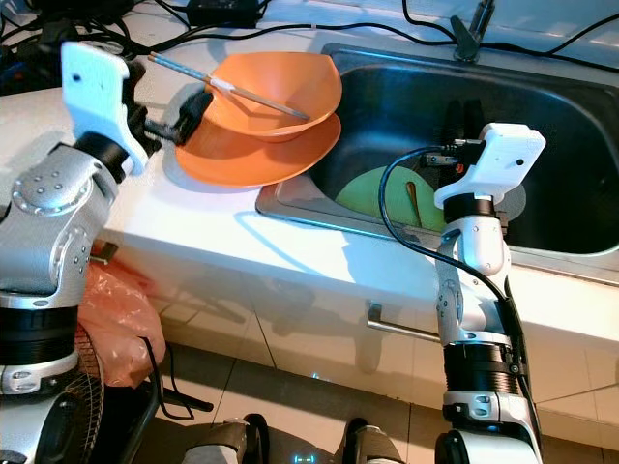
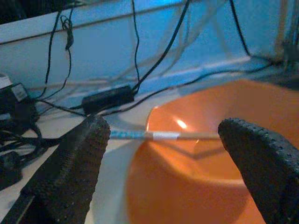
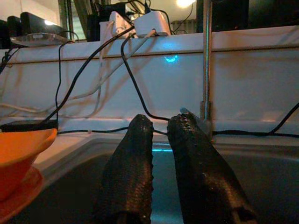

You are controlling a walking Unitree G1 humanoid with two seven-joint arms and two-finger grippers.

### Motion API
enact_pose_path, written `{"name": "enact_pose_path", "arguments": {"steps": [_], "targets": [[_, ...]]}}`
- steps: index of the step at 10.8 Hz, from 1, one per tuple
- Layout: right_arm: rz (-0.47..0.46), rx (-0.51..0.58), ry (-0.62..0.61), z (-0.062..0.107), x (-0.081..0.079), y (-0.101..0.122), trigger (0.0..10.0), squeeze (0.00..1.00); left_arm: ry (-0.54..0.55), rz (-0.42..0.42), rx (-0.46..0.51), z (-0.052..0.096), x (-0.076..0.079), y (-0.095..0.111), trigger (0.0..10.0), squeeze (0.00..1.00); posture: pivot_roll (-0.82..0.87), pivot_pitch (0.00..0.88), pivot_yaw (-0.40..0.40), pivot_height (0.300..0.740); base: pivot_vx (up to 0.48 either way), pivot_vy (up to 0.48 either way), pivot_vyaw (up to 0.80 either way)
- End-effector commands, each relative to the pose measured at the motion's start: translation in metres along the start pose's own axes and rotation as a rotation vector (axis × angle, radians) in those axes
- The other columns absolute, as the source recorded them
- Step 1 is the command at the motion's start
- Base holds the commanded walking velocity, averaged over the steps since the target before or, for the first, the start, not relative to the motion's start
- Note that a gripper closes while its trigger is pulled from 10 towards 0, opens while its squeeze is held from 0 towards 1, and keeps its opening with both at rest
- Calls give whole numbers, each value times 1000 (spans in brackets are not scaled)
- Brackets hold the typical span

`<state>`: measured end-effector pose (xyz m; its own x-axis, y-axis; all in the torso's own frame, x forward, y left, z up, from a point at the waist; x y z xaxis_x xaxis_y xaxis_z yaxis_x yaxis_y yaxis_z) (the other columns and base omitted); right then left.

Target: Kitchen organization

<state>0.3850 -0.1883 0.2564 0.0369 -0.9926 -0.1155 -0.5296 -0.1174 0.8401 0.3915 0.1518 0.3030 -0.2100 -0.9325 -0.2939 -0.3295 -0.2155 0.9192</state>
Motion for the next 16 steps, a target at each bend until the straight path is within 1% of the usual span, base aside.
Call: {"name": "enact_pose_path", "arguments": {"steps": [1, 2, 3, 4, 5, 6, 7, 8, 9, 10, 12, 13, 14, 16], "targets": [[-2, 17, 8, -2, -2, 3, 10000, 0, 29, 8, 29, -1, -5, 7, 10000, 0, 69, 181, -1, 740, 0, 0, 0], [-2, 16, 11, -2, -4, 3, 10000, 0, 99, 5, 14, -7, -14, 1, 10000, 0, 62, 178, -1, 740, 0, 0, 0], [-2, 16, 11, -2, -4, 3, 10000, 0, 114, 19, 17, -8, -16, 1, 10000, 0, 62, 178, -1, 740, 0, 0, 0], [-1, 15, 11, -1, -4, 3, 10000, 0, 178, 110, 34, -17, -22, -2, 10000, 0, 57, 178, 1, 740, 0, 0, 0], [-2, 15, 11, -1, -4, 3, 10000, 0, 186, 123, 26, -21, -21, -7, 10000, 0, 55, 178, 1, 740, 0, 0, 0], [-3, 15, 13, -1, -5, 3, 10000, 0, 192, 116, 9, -26, -19, -13, 10000, 0, 49, 177, 5, 740, 0, 0, 0], [-3, 16, 13, -1, -5, 3, 10000, 0, 205, 96, 4, -28, -20, -14, 10000, 0, 47, 177, 6, 740, 0, 0, 0], [-2, 16, 10, 1, -4, 3, 10000, 0, 238, 23, -19, -28, -26, -17, 10000, 0, 45, 178, 8, 740, 0, 0, 0], [0, 14, 8, 2, -3, 3, 10000, 0, 297, -62, -73, -25, -39, -28, 10000, 0, 45, 178, 9, 740, 0, 0, 0], [0, 14, 7, 2, -3, 3, 10000, 0, 322, -89, -93, -22, -47, -32, 10000, 0, 46, 181, 9, 740, 0, 0, 0], [-2, 14, 8, 1, -4, 3, 10000, 0, 321, -99, -88, -18, -47, -33, 10000, 0, 46, 181, 9, 740, 0, 0, 0], [-4, 15, 9, 1, -5, 3, 10000, 0, 317, -109, -100, -16, -46, -37, 10000, 0, 46, 181, 9, 740, 0, 0, 0], [-3, 15, 8, 1, -4, 3, 10000, 0, 318, -135, -142, -14, -47, -48, 10000, 0, 46, 172, 11, 740, 0, 0, 0], [-3, 15, 9, 2, -4, 3, 10000, 0, 304, -143, -175, -15, -46, -56, 10000, 0, 44, 169, 11, 740, 0, 0, 0]]}}
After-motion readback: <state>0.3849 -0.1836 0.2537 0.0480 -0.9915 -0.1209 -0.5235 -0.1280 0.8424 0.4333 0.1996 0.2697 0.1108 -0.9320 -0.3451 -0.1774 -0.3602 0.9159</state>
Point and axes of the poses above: a point about 5 cm out from each wrist's last joint towards the gripper, its own z axis pointing back from the gripper into the wrist, its own y axis along the axis of the wrist's last joint, x = y × z, the point moved 6 cm from there along -z, pointing out of the wrist towards the gripper, and after that the axes turned 3 degrees about -z, right-handed, at the moved point
